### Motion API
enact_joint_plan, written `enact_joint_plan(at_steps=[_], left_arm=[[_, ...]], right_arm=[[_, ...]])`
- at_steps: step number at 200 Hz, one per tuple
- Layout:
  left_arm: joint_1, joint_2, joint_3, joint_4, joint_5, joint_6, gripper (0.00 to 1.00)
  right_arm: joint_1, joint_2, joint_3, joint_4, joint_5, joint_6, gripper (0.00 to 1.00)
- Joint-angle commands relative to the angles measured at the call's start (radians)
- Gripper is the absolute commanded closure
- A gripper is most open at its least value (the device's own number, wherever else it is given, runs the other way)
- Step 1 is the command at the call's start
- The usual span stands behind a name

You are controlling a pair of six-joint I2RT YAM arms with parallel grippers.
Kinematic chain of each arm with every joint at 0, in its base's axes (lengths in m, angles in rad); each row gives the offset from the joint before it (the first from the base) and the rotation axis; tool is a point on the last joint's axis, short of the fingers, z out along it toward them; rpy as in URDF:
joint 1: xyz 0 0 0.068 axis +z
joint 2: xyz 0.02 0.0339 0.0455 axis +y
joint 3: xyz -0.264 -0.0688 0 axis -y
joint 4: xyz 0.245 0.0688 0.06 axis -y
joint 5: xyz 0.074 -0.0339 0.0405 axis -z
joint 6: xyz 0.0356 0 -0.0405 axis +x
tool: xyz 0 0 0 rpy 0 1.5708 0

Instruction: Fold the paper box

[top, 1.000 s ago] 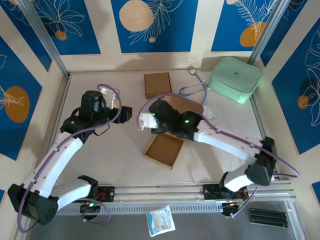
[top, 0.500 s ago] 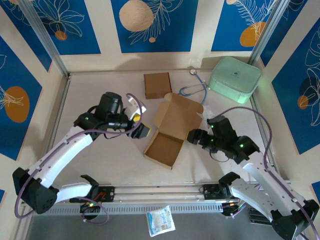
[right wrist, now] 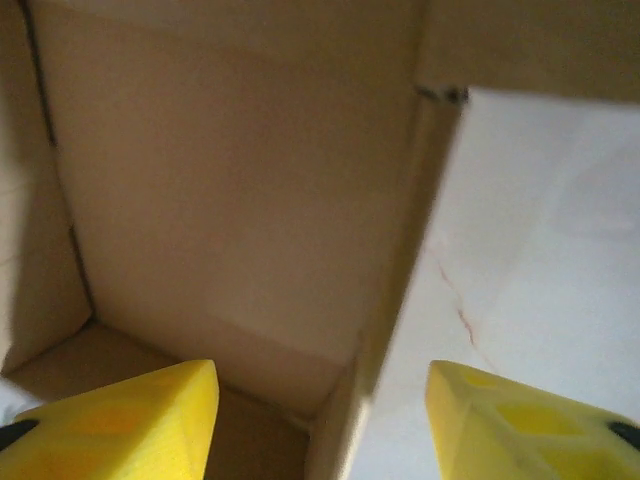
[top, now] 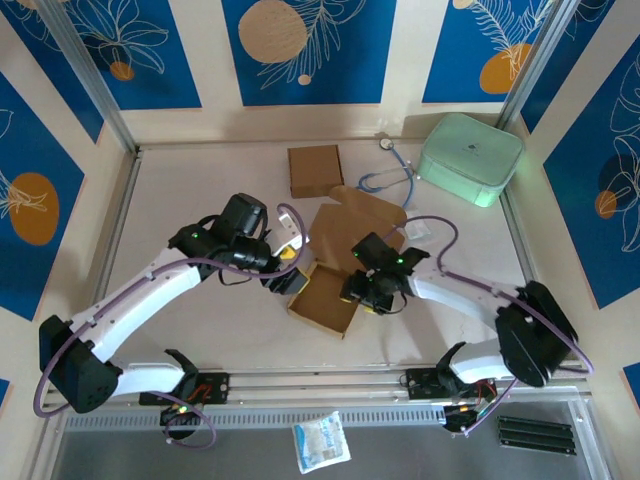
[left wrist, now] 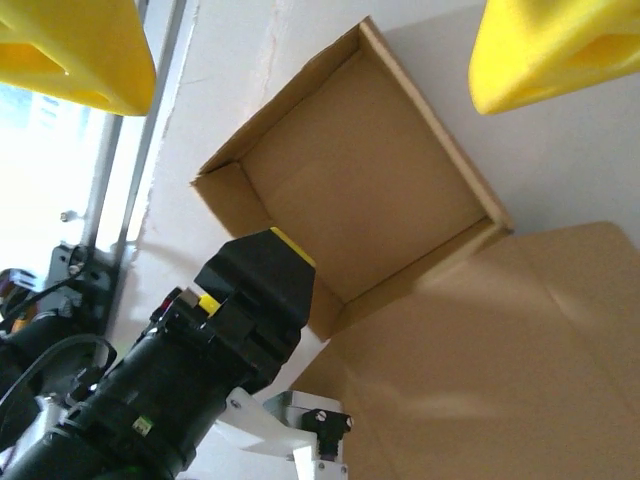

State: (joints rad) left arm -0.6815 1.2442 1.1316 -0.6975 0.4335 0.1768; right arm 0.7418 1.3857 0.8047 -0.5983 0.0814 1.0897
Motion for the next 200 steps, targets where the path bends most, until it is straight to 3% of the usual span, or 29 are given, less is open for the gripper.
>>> enact_joint_plan(at_steps=[1,20,59,98,128,155,174,200], left_arm=[[-0.005,-0.026,0.043,-0.056,-0.127,-0.046,0.19],[-0.004,-0.031,0.05,-0.053,-0.222,-0.1,0.19],[0.053,-0.025,0.059,-0.047,-0.337,-0.184,0.19],[0.17,0.015,0.122,-0.098,-0.347,-0.23,0.18],[0.228,0.053,0.155,-0.116,-0.344,-0.235,0.17],[0.307,0.125,0.203,-0.115,-0.246,-0.244,0.16],[0.354,0.199,0.245,-0.088,-0.095,-0.225,0.15],[0.394,0.352,0.361,-0.127,0.035,-0.181,0.15]], right_arm=[[0.06,0.069,0.07,-0.036,0.183,-0.001,0.52],[0.098,0.128,0.112,-0.065,0.285,-0.024,0.59],[0.107,0.206,0.157,-0.016,0.356,-0.16,0.77],[0.086,0.27,0.202,0.04,0.391,-0.364,0.85],[0.069,0.295,0.225,0.04,0.388,-0.42,0.86],[0.078,0.272,0.244,0.019,0.381,-0.435,0.78],[0.079,0.209,0.251,0.015,0.323,-0.412,0.6],[0.078,0.099,0.261,-0.008,0.278,-0.393,0.47]])
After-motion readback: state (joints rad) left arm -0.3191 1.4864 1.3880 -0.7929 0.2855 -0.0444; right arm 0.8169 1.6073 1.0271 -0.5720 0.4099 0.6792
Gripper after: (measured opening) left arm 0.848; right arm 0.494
